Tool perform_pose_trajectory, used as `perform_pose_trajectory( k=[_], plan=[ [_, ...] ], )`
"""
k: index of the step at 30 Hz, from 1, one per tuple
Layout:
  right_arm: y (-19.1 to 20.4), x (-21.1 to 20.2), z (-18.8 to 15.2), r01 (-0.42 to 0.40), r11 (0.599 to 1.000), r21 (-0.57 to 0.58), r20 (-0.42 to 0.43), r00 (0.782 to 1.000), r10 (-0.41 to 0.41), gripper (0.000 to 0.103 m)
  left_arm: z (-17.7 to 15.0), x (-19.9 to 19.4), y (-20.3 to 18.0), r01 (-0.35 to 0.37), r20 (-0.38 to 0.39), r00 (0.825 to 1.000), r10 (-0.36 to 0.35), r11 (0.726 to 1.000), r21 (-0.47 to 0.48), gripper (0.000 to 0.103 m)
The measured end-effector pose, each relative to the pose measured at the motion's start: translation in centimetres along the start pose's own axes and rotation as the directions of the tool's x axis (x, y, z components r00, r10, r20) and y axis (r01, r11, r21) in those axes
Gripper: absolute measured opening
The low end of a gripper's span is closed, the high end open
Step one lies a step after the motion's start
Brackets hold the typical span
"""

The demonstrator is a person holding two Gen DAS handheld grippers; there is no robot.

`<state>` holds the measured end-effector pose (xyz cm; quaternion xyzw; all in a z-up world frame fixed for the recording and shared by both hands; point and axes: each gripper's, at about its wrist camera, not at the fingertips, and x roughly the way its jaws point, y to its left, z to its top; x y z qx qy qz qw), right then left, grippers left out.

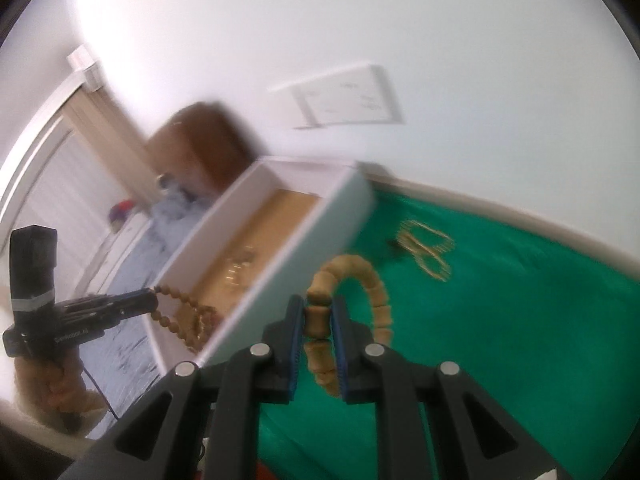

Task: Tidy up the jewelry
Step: 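Carry both wooden bracelets into the white box and open both tools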

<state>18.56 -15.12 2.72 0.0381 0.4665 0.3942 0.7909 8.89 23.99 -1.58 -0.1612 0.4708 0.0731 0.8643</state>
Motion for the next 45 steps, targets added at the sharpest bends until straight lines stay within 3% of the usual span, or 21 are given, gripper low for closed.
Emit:
perform_pose_trajectory(
  k=[4,12,19,25,28,29,30,31,32,33,36,39,42,45],
  plan=[
    [3.8,2.8,3.0,-0.067,0.993,-0.101,-0.005,0.998,0.067,0.015,0.4,-1.0,4.6,-0.091,0.035,0.995,0.094,0.993,-0.078,0.012],
    [9.6,10.9,4.9,-0.199,0.96,-0.198,-0.119,0.977,0.177,0.015,-0.8,1.7,11.4,-0.169,-0.025,0.986,0.168,0.968,-0.185,0.012],
    [13.3,17.6,1.7,-0.293,0.93,-0.223,-0.311,0.925,0.217,0.015,-2.0,5.8,15.4,-0.216,-0.086,0.976,0.2,0.944,-0.249,0.012],
    [16.9,21.1,-2.8,-0.347,0.882,-0.317,-0.425,0.884,0.195,0.015,-2.7,8.2,17.0,-0.256,-0.13,0.965,0.229,0.931,-0.261,0.012],
    [17.6,22.0,-4.6,-0.358,0.87,-0.34,-0.466,0.867,0.175,0.019,-2.8,8.6,17.2,-0.301,-0.138,0.952,0.275,0.922,-0.243,0.014],
    [17.7,21.9,-5.0,-0.357,0.87,-0.339,-0.475,0.864,0.169,0.025,-2.8,8.5,17.3,-0.311,-0.138,0.949,0.285,0.919,-0.243,0.019],
    [17.6,21.4,-5.2,-0.357,0.874,-0.33,-0.473,0.864,0.174,0.041,-2.7,8.4,17.4,-0.311,-0.138,0.949,0.284,0.918,-0.246,0.033],
    [17.1,20.5,-5.1,-0.354,0.879,-0.318,-0.458,0.87,0.185,0.049,-2.7,8.0,17.3,-0.303,-0.127,0.952,0.279,0.918,-0.257,0.042],
    [16.8,19.7,-4.9,-0.348,0.884,-0.313,-0.442,0.877,0.189,0.049,-2.7,7.6,17.2,-0.299,-0.113,0.954,0.278,0.916,-0.266,0.059],
    [16.3,18.6,-4.6,-0.334,0.889,-0.314,-0.42,0.888,0.185,0.049,-2.6,7.2,17.1,-0.299,-0.103,0.954,0.281,0.915,-0.27,0.069],
    [14.2,15.0,-3.2,-0.239,0.911,-0.337,-0.324,0.938,0.126,0.061,-2.0,6.3,15.5,-0.294,-0.066,0.956,0.287,0.922,-0.252,0.078],
    [10.9,11.3,-2.2,-0.124,0.943,-0.308,-0.232,0.971,0.052,0.076,-1.2,5.7,12.7,-0.265,-0.014,0.963,0.268,0.941,-0.213,0.085],
    [7.5,8.3,-2.2,-0.012,0.967,-0.255,-0.147,0.989,-0.026,0.084,-0.5,5.1,8.5,-0.214,0.068,0.972,0.224,0.968,-0.129,0.091],
    [3.9,5.2,-2.7,0.108,0.978,-0.176,-0.062,0.991,-0.121,0.086,0.2,5.6,4.2,-0.163,0.101,0.981,0.165,0.986,-0.03,0.092]
  ],
)
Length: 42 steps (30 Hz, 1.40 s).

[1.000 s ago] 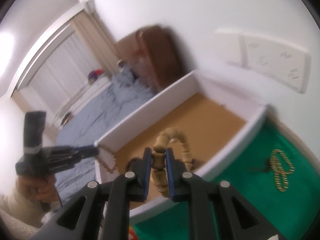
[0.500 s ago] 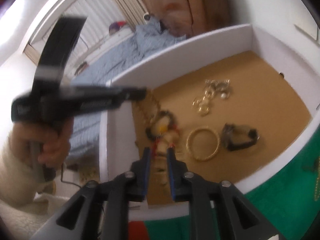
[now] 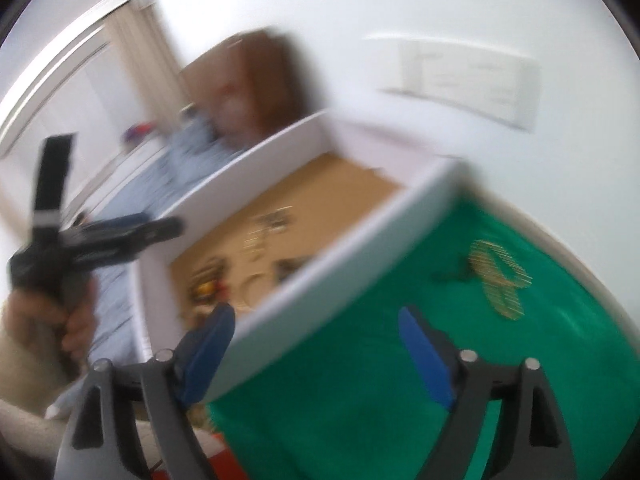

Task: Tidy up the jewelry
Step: 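Carry both wooden bracelets into the white box and open both tools, then move both tools back over the green cloth, then grasp the black cord with green pendant using the left tool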

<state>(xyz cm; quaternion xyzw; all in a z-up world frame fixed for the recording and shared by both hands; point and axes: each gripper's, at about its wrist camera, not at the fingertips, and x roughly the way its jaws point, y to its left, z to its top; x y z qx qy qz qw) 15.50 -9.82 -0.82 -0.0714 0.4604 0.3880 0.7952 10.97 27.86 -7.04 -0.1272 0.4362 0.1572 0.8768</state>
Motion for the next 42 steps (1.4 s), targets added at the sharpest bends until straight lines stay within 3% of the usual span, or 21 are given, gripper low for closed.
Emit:
perform_pose_trajectory(
  k=[3,6,7,10,13,16,22,27,36,42],
  plan=[
    [-3.0,-2.7,-1.6,0.08,0.994,0.071,0.045,0.996,-0.083,0.087,0.3,0.7,-4.5,0.084,-0.021,0.996,-0.082,0.993,0.084,0.092],
    [-5.4,-5.3,-3.6,0.165,0.98,0.11,0.069,0.982,-0.173,0.095,-0.2,1.7,-8.7,0.148,-0.065,0.988,-0.14,0.979,0.14,0.092],
    [-6.4,-6.3,-4.5,0.194,0.972,0.129,0.074,0.976,-0.205,0.101,-0.5,2.2,-10.0,0.175,-0.089,0.983,-0.162,0.972,0.159,0.092],
    [-8.4,-8.2,-6.7,0.246,0.952,0.182,0.058,0.964,-0.26,0.103,-2.1,3.5,-13.3,0.256,-0.191,0.958,-0.216,0.941,0.221,0.092],
    [-9.8,-9.1,-8.6,0.281,0.934,0.221,0.023,0.956,-0.294,0.103,-3.7,4.5,-16.0,0.279,-0.282,0.939,-0.196,0.914,0.295,0.092],
    [-11.0,-9.1,-10.1,0.313,0.919,0.238,-0.027,0.948,-0.316,0.103,-5.2,5.1,-18.1,0.288,-0.324,0.93,-0.176,0.895,0.34,0.092],
    [-12.9,-9.5,-12.4,0.377,0.881,0.285,-0.104,0.926,-0.363,0.103,-6.3,5.6,-19.4,0.302,-0.343,0.921,-0.182,0.892,0.336,0.095],
    [-13.4,-9.5,-12.7,0.399,0.873,0.282,-0.124,0.917,-0.379,0.103,-7.1,6.2,-19.7,0.281,-0.34,0.927,-0.16,0.897,0.343,0.095],
    [-12.8,-8.8,-12.7,0.374,0.896,0.238,-0.14,0.926,-0.349,0.103,-7.2,7.3,-19.5,0.277,-0.347,0.924,-0.162,0.909,0.311,0.095],
    [-13.1,-8.8,-12.2,0.371,0.898,0.235,-0.123,0.928,-0.351,0.103,-6.6,9.4,-18.3,0.288,-0.371,0.909,-0.189,0.928,0.234,0.095]
  ],
)
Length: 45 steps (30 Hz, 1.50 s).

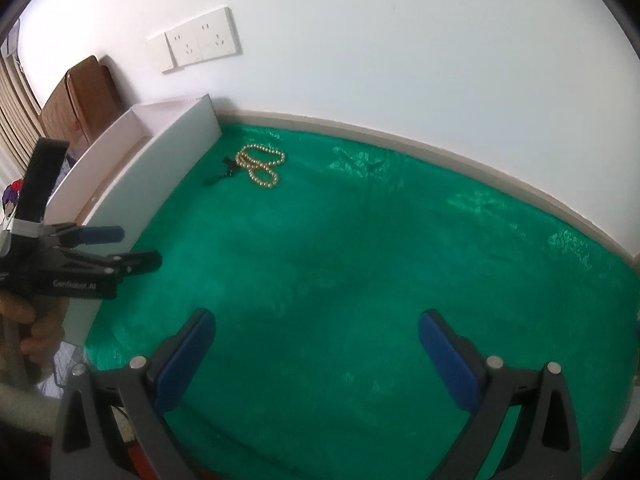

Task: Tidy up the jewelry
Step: 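Grasp the black cord with green pendant using the left tool, then lower the right tool onto the pearl necklace and close it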

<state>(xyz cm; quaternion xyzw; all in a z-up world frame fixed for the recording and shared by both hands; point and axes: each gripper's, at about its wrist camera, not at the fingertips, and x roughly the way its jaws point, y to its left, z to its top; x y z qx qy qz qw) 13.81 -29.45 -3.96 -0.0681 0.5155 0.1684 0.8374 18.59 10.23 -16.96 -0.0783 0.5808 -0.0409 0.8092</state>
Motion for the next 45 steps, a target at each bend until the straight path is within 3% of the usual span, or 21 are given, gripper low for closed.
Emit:
perform_pose_trajectory(
  k=[6,10,13,16,20,22,24,25,27,30,37,45],
  plan=[
    [-0.9,1.5,-0.5,-0.01,0.999,0.039,-0.047,0.999,0.012,0.103,2.6,2.2,2.0,-0.016,0.014,1.0,0.016,0.999,-0.035,0.093],
    [-1.0,2.0,-0.4,-0.021,0.999,0.045,-0.051,0.998,0.023,0.103,6.9,4.3,2.8,0.013,0.047,0.999,-0.008,0.995,-0.095,0.089],
    [-1.1,2.1,-0.2,-0.021,0.999,0.043,-0.05,0.998,0.023,0.103,9.8,6.6,3.5,0.011,0.071,0.997,-0.003,0.994,-0.112,0.082],
    [-1.6,2.2,-0.3,-0.015,0.998,0.058,-0.053,0.998,0.018,0.103,11.5,9.5,4.0,-0.035,0.044,0.998,0.038,0.997,-0.073,0.073],
    [-2.8,1.8,-0.6,0.006,0.996,0.09,-0.058,0.998,-0.001,0.103,12.3,12.5,4.9,-0.039,-0.021,0.999,0.038,0.997,-0.063,0.06],
    [-3.6,1.8,-0.9,0.018,0.994,0.111,-0.065,0.998,-0.011,0.103,12.8,12.7,5.0,-0.061,0.01,0.998,0.061,0.997,-0.043,0.058],
    [-4.5,1.8,-1.1,0.026,0.99,0.142,-0.073,0.997,-0.016,0.103,13.4,13.2,4.9,-0.056,-0.001,0.998,0.056,0.998,-0.036,0.045],
    [-4.8,1.9,-1.1,0.027,0.988,0.153,-0.076,0.997,-0.015,0.103,13.6,13.3,4.7,-0.063,0.01,0.998,0.063,0.998,-0.025,0.042],
    [-5.3,1.9,-1.2,0.027,0.984,0.175,-0.079,0.997,-0.013,0.103,13.6,13.4,3.8,-0.08,0.023,0.997,0.08,0.996,0.029,0.014],
    [-5.6,1.9,-1.0,0.023,0.982,0.185,-0.074,0.997,-0.009,0.103,13.2,13.1,2.7,-0.083,0.039,0.996,0.08,0.993,0.083,0.008],
    [-4.8,2.5,-0.1,-0.008,0.988,0.157,-0.066,0.998,0.019,0.103,11.0,8.4,2.3,0.004,0.073,0.997,-0.005,1.0,0.016,0.006],
    [-2.6,5.5,2.3,-0.061,0.993,0.1,-0.09,0.993,0.07,0.103,9.6,3.8,2.6,-0.028,0.083,0.996,0.026,0.999,0.022,0.006]
  ],
)
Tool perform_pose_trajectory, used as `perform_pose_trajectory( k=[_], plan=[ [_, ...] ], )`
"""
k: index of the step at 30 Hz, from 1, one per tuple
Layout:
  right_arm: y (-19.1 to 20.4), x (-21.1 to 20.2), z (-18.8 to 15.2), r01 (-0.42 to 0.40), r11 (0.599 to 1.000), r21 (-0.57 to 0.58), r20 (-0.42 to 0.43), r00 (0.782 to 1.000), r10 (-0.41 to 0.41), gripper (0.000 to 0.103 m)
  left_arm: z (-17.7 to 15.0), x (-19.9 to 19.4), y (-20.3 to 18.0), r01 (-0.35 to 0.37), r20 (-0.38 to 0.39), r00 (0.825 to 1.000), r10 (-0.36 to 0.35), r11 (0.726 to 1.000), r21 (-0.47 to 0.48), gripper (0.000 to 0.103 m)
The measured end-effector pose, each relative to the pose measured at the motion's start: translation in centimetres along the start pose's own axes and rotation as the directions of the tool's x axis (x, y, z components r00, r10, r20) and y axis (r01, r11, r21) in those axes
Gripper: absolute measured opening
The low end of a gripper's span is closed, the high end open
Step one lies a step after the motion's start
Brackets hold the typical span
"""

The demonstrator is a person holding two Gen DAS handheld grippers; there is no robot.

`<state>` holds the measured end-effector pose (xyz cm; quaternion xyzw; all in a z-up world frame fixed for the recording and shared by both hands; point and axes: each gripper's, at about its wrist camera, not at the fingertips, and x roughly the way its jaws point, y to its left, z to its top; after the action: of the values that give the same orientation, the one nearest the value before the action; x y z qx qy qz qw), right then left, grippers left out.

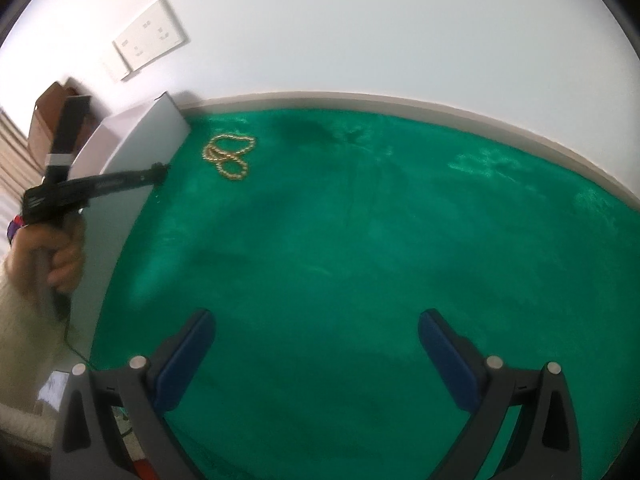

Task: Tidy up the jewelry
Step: 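Lower the right tool onto the pearl necklace and close it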

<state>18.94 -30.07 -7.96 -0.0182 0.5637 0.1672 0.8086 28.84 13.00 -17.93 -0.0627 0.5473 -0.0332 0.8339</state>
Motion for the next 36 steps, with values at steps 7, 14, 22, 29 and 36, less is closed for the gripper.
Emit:
perform_pose_trajectory(
  k=[7,14,22,29,36],
  plan=[
    [3.3,3.0,3.5,0.007,0.988,-0.153,0.006,1.0,-0.006,0.103,-1.7,-2.0,1.2,-0.082,0.006,0.997,0.082,0.997,-0.008,0.006],
    [6.5,7.1,8.0,-0.026,0.959,-0.282,0.024,0.999,0.034,0.103,-2.7,-2.7,2.0,-0.126,0.006,0.992,0.126,0.992,-0.014,0.006],
    [10.8,13.9,14.0,-0.078,0.924,-0.373,-0.001,0.996,0.084,0.1,-4.0,-3.2,3.0,-0.129,-0.011,0.992,0.129,0.991,-0.044,0.007],
    [13.9,18.8,16.2,-0.076,0.88,-0.469,-0.062,0.997,0.053,0.089,-5.9,-4.6,3.6,-0.079,-0.032,0.997,0.077,0.994,-0.07,0.007],
    [15.5,20.9,16.0,-0.056,0.855,-0.516,-0.077,0.997,0.019,0.073,-7.7,-5.1,3.2,-0.055,-0.06,0.997,0.051,0.996,-0.066,0.007]
  ],
)
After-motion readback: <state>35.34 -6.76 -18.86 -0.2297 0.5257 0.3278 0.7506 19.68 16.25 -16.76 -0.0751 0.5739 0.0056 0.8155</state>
